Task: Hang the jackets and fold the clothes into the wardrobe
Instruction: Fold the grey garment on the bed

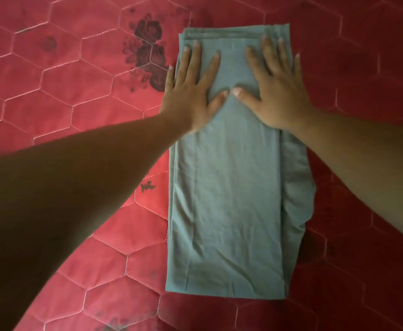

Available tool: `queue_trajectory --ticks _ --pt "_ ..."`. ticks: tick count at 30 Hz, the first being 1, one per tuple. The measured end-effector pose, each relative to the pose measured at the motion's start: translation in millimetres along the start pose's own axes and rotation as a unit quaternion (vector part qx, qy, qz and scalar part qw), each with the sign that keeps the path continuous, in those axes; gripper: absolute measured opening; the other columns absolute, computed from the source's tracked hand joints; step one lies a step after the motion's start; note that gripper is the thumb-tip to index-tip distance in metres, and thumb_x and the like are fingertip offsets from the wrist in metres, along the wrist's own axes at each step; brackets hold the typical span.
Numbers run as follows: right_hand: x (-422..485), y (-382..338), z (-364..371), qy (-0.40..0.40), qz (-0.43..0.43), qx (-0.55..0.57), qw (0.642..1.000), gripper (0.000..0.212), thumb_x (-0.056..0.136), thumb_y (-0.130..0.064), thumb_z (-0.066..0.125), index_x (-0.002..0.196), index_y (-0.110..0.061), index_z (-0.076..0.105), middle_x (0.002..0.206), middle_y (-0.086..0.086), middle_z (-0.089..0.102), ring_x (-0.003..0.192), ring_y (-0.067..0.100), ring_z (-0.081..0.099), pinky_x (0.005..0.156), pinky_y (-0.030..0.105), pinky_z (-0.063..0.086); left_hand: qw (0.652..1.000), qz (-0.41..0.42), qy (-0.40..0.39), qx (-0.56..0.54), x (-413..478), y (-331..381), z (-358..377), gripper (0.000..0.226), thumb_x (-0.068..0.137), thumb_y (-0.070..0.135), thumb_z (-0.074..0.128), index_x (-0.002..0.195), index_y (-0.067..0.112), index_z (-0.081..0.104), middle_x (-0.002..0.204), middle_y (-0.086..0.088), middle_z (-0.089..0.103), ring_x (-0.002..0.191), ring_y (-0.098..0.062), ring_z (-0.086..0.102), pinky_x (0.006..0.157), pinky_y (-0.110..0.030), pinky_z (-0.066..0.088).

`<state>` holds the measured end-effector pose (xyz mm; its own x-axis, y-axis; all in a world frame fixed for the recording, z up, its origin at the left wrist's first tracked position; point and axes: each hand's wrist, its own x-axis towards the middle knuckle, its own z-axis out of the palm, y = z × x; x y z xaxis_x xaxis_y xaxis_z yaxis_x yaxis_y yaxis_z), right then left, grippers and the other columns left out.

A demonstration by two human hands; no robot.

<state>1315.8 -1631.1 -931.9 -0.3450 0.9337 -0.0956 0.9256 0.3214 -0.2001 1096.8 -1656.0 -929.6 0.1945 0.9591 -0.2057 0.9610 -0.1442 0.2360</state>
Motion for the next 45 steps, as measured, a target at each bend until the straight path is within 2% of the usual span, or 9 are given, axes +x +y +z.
queue_trajectory --ticks 8,12,20,28,32,35,38,42,45 --pt "5.5 -2.4 -0.8 -0.039 0.017 -0.005 0.999 0.093 0.091 -0.080 0.025 0.163 -0.024 0.003 0.171 0.008 -0.007 0.157 0.033 -0.007 0.123 0.064 0.004 1.000 -0.008 0.002 -0.021 3.8 -4.0 2.7 0.085 0.096 0.071 0.028 0.162 0.027 -0.001 0.169 -0.009 -0.011 0.155 -0.025 -0.012 0.125 -0.050 -0.001" --pt "-14.6 -13.5 -4.7 -0.016 0.022 -0.034 0.999 0.082 0.099 -0.069 0.025 0.162 -0.017 0.016 0.170 0.017 0.005 0.155 0.042 0.006 0.120 0.069 0.012 0.998 0.021 -0.052 -0.006 -5.0 -6.3 -9.6 0.081 0.095 0.073 0.022 0.160 0.035 -0.008 0.167 -0.010 -0.020 0.154 -0.028 -0.018 0.125 -0.052 -0.001" --pt "-196.2 -21.9 15.8 -0.045 -0.028 -0.056 0.997 0.068 0.105 -0.057 0.027 0.162 -0.021 0.022 0.170 0.015 0.005 0.157 0.035 0.002 0.120 0.066 0.013 1.000 0.021 -0.015 0.012 -153.6 -11.1 27.4 0.068 0.103 0.059 0.030 0.161 0.034 0.004 0.168 -0.015 -0.011 0.155 -0.033 -0.008 0.126 -0.049 0.005" --pt "-312.0 -53.3 18.4 -0.097 0.166 0.070 0.979 0.074 0.103 -0.055 0.035 0.164 -0.026 0.003 0.167 0.026 -0.002 0.156 0.039 -0.005 0.125 0.057 0.005 0.995 -0.026 -0.091 -0.001 -268.1 9.9 42.6 0.073 0.102 0.060 0.026 0.160 0.033 -0.010 0.167 -0.015 -0.017 0.154 -0.029 -0.018 0.124 -0.050 -0.002" --pt "-338.5 -88.8 7.3 -0.139 0.150 0.139 0.969 0.089 0.098 -0.037 0.061 0.163 -0.029 0.001 0.167 0.024 0.005 0.156 0.036 -0.005 0.125 0.054 0.010 0.989 -0.001 -0.144 0.012 -307.6 18.3 38.5 0.081 0.099 0.059 0.041 0.161 0.030 -0.002 0.167 -0.021 -0.007 0.155 -0.037 -0.003 0.123 -0.054 0.015" --pt "-342.0 -102.9 -4.8 -0.086 0.224 0.235 0.942 0.090 0.087 -0.004 0.071 0.160 -0.029 0.025 0.161 0.012 0.028 0.150 0.028 0.026 0.120 0.041 0.030 0.983 -0.049 -0.157 -0.083 -324.6 25.1 24.2 0.079 0.092 0.036 0.066 0.159 0.033 0.023 0.163 -0.014 0.020 0.149 -0.034 0.025 0.115 -0.050 0.036" --pt "-328.2 -104.0 -20.0 -0.080 0.336 0.388 0.855 0.088 0.083 0.005 0.067 0.154 -0.036 0.037 0.142 -0.002 0.040 0.127 0.013 0.046 0.106 0.024 0.036 0.920 -0.167 -0.160 -0.315 -324.0 32.4 9.4 0.058 0.092 0.002 0.052 0.132 0.045 0.052 0.129 0.004 0.036 0.117 -0.018 0.047 0.096 -0.031 0.048" --pt "-308.3 -87.9 -54.5 -0.157 0.325 0.521 0.773 0.087 0.086 0.007 0.064 0.150 -0.045 0.036 0.149 -0.016 0.037 0.115 0.000 0.054 0.105 0.034 0.048 0.766 -0.321 -0.225 -0.509 -301.1 26.4 -17.2 0.059 0.092 -0.010 0.031 0.112 0.031 0.069 0.124 -0.013 0.057 0.108 -0.028 0.058 0.087 -0.038 0.050" --pt "-293.7 -75.2 -75.7 -0.222 0.321 0.542 0.744 0.086 0.082 0.011 0.058 0.136 -0.055 0.051 0.143 -0.002 0.051 0.110 0.019 0.061 0.086 0.037 0.051 0.743 -0.296 -0.269 -0.537 -285.5 20.0 -43.5 0.063 0.090 -0.019 0.029 0.118 0.018 0.071 0.118 -0.003 0.068 0.095 -0.016 0.066 0.078 -0.026 0.052"
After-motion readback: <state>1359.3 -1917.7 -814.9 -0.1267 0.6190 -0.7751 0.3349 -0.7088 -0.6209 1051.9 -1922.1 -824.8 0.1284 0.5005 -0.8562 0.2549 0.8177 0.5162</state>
